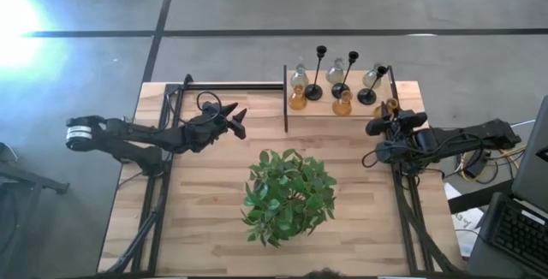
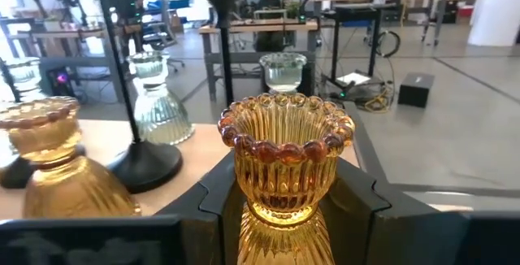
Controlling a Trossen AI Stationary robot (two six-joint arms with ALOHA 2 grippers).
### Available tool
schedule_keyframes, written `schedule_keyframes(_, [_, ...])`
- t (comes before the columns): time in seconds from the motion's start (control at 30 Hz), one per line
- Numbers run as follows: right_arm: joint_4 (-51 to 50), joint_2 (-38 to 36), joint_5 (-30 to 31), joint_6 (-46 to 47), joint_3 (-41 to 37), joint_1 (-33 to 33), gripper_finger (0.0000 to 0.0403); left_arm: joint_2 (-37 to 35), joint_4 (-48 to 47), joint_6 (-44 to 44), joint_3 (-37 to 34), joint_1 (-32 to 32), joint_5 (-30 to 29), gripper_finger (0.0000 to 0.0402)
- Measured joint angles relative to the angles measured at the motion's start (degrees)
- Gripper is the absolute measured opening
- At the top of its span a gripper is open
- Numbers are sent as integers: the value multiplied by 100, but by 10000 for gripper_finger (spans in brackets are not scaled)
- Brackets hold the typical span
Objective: Pick & Place candle stick holders
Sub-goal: Put the yellow glass candle holder on the shelf
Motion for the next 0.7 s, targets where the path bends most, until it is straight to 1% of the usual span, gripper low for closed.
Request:
schedule_keyframes(0.23, [2, -2, 9, -18, -13, -420, 118, 0, -1, -50, 0, 0, 2, 209])
schedule_keyframes(0.4, [24, -7, -177, -19, -13, -654, 118, 0, 0, -50, 0, 0, 2, 209])
schedule_keyframes(0.7, [474, -2, -261, -478, -11, -798, 118, 0, -2, -50, 0, 0, 2, 209])
